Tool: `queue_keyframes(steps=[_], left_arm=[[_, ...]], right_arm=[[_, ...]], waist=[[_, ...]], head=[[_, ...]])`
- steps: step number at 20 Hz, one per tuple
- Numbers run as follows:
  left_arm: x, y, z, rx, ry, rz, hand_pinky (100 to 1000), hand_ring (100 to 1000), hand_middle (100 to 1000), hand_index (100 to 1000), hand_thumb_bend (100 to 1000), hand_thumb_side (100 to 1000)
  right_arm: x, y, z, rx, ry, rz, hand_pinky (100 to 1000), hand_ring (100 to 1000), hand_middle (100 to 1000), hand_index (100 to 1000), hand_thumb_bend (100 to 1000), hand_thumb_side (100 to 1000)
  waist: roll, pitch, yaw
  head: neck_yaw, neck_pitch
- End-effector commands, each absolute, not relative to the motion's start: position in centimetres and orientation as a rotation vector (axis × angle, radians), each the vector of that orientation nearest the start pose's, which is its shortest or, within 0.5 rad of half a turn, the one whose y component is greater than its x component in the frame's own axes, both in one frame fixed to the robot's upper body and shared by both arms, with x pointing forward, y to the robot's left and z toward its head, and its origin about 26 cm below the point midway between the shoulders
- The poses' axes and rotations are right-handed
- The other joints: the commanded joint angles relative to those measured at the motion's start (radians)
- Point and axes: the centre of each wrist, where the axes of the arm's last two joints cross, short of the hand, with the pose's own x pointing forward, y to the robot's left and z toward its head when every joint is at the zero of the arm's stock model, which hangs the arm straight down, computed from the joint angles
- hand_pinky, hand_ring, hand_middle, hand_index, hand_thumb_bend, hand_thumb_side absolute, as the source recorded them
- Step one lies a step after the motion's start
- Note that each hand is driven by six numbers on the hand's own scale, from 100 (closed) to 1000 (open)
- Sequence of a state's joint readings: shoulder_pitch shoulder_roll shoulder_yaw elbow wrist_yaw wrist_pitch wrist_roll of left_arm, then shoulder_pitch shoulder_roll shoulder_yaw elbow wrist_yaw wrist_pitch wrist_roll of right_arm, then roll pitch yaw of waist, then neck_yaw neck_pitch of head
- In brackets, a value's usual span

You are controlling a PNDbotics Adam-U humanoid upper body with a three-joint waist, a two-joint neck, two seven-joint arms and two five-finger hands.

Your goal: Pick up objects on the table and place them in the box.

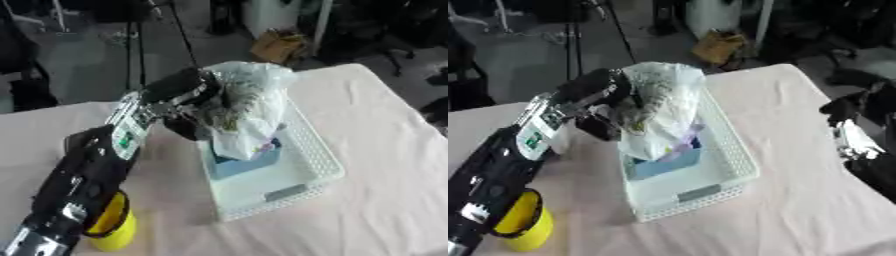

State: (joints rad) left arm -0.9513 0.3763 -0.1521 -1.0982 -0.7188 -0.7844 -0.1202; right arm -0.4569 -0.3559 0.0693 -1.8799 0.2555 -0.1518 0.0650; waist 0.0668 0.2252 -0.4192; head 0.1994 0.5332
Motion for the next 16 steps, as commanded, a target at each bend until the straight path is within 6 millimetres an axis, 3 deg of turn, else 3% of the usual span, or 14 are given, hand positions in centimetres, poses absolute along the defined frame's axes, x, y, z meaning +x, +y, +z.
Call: queue_keyframes(steps=[1,2,3,4,5,6,7,8,9,10,11,12,14,16], left_arm=[[46.6,22.3,24.6,-0.617,2.673,1.736,214,251,135,228,284,100],[46.5,22.2,24.6,-0.609,2.654,1.738,289,338,258,324,401,100],[46.4,22.1,24.7,-0.605,2.612,1.766,289,338,258,324,401,100],[46.4,22.1,24.7,-0.609,2.557,1.810,429,468,421,406,685,100],[46.2,22.1,24.8,-0.620,2.482,1.871,429,468,421,406,685,100],[46.2,22.2,24.7,-0.639,2.413,1.935,533,551,517,525,819,294],[46.1,22.1,24.6,-0.657,2.349,1.999,533,551,517,525,819,294],[46.1,22.2,24.4,-0.671,2.297,2.057,634,666,621,633,860,419],[46.1,22.2,24.1,-0.685,2.233,2.131,634,666,621,633,860,419],[46.1,22.4,24.0,-0.701,2.182,2.188,735,756,714,716,889,524],[46.1,22.6,24.0,-0.725,2.123,2.245,735,756,714,716,889,524],[46.0,22.9,24.0,-0.750,2.078,2.287,818,819,778,761,922,594],[46.0,23.9,24.3,-0.819,2.011,2.349,879,862,820,792,953,654],[46.0,24.9,24.7,-0.903,1.987,2.366,893,876,837,802,962,684]], right_arm=[[32.7,-23.7,22.8,-0.351,-2.437,0.749,571,628,780,904,100,583],[32.7,-23.7,22.8,-0.350,-2.437,0.750,571,628,779,904,100,585],[32.7,-23.7,22.8,-0.349,-2.437,0.750,571,628,779,904,100,585],[32.7,-23.7,22.8,-0.349,-2.436,0.750,571,628,779,904,100,585],[32.7,-23.8,22.7,-0.350,-2.435,0.751,571,628,779,904,100,585],[32.7,-23.8,22.7,-0.350,-2.434,0.751,571,628,779,904,100,587],[32.7,-23.8,22.7,-0.349,-2.433,0.751,571,628,779,904,100,587],[32.7,-23.8,22.7,-0.350,-2.432,0.751,571,628,779,904,100,588],[32.7,-23.9,22.6,-0.350,-2.429,0.753,571,628,779,904,100,588],[32.7,-23.9,22.6,-0.351,-2.428,0.753,571,627,776,904,100,588],[32.7,-23.9,22.5,-0.352,-2.427,0.753,571,627,776,904,100,588],[32.7,-23.9,22.5,-0.353,-2.426,0.752,571,627,776,904,100,588],[32.7,-24.0,22.4,-0.357,-2.423,0.750,571,627,775,905,100,587],[32.7,-24.1,22.4,-0.360,-2.419,0.749,571,627,775,904,100,587]], waist=[[-0.004,-0.014,-0.004],[-0.003,-0.014,-0.005],[-0.002,-0.015,-0.005],[-0.002,-0.016,-0.005],[-0.001,-0.017,-0.005],[0.000,-0.018,-0.004],[0.001,-0.019,-0.002],[0.001,-0.020,-0.001],[0.001,-0.022,0.002],[0.001,-0.023,0.004],[0.001,-0.024,0.006],[0.001,-0.025,0.008],[-0.001,-0.026,0.012],[-0.003,-0.027,0.016]], head=[[0.003,-0.010],[0.003,-0.010],[0.003,-0.010],[0.003,-0.009],[0.002,-0.008],[0.001,-0.008],[0.000,-0.008],[-0.001,-0.007],[-0.002,-0.006],[-0.003,-0.006],[-0.004,-0.005],[-0.006,-0.005],[-0.009,-0.004],[-0.012,-0.004]])
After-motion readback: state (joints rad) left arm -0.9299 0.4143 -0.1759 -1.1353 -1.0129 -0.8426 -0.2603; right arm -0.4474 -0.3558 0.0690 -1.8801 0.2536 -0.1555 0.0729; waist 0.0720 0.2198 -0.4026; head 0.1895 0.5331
